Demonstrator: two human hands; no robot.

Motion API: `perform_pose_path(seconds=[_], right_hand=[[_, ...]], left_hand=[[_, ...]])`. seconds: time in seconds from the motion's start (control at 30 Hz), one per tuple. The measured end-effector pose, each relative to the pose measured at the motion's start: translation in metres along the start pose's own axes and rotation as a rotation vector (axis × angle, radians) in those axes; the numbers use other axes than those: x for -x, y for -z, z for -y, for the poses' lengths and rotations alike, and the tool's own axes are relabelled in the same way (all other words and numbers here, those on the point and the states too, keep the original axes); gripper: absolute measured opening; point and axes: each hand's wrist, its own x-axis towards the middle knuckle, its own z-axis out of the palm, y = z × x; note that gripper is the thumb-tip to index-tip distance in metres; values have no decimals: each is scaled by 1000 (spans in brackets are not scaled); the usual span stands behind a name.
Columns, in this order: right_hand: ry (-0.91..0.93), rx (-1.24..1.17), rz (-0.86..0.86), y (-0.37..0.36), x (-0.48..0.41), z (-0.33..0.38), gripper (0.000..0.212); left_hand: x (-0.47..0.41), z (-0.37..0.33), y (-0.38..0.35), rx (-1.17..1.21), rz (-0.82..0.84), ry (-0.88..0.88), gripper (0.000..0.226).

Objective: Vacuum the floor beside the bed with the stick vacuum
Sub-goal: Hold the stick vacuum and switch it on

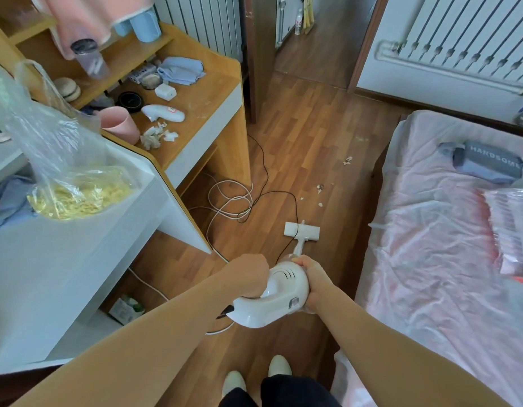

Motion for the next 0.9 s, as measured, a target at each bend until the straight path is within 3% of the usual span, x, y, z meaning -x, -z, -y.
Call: perform_pose_path(seconds=[0.3, 0.6, 0.9], right_hand=[[13, -28, -29, -16, 1, -2, 13], [22, -182, 30, -41, 0, -41, 27], [70, -200, -50, -45, 3, -36, 22]], left_hand=[[-4, 20, 12, 91, 23, -57, 35], [3, 57, 24, 60, 256, -178, 42], [3, 63, 38, 30, 276, -280, 36]])
